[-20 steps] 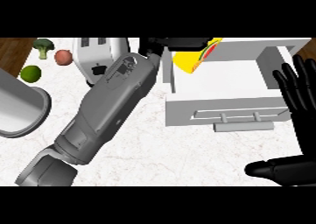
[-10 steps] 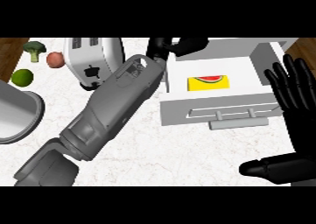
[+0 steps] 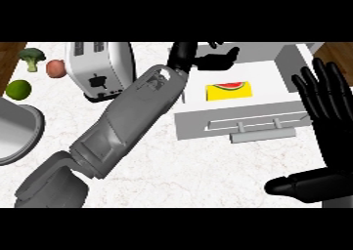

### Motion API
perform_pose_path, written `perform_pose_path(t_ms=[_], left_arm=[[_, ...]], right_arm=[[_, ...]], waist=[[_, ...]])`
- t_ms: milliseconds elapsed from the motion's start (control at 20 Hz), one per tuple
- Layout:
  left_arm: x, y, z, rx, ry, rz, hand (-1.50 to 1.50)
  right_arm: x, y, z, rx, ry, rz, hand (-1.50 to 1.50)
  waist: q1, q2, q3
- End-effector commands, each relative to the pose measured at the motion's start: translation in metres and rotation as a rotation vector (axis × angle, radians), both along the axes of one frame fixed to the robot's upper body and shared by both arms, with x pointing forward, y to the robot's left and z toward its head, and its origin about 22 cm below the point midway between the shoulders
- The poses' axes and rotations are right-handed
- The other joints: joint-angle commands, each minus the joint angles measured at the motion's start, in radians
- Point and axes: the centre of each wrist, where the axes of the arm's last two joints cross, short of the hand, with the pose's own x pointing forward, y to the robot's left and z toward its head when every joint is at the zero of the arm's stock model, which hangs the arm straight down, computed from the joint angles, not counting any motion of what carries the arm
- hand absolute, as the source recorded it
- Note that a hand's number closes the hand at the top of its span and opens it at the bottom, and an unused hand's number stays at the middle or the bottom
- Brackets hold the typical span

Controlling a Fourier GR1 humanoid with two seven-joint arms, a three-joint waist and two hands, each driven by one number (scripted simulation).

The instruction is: Pick up the cup, place it into the drawer and close the drawer

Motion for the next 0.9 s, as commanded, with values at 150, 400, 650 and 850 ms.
perform_pose_path(t_ms=[150,400,650,850], left_arm=[[-0.004,-0.009,0.01,-0.062,0.007,0.001,-1.5],[-0.005,-0.009,0.012,-0.192,-0.046,-0.062,-1.5],[-0.003,-0.007,0.022,-0.329,-0.083,-0.129,-1.5],[-0.007,-0.007,0.027,-0.37,-0.001,-0.12,-1.5]], right_arm=[[-0.003,-0.009,0.005,0.033,-0.016,0.041,-1.5],[0.005,-0.009,0.008,0.07,0.008,0.061,-1.5],[-0.007,-0.031,0.009,0.076,0.014,0.048,-1.5],[-0.013,-0.023,0.014,0.014,0.002,0.076,1.5]], waist=[[-0.02,0.001,0.0],[0.009,0.0,-0.001],[0.064,-0.015,-0.001],[0.097,-0.026,-0.002]])
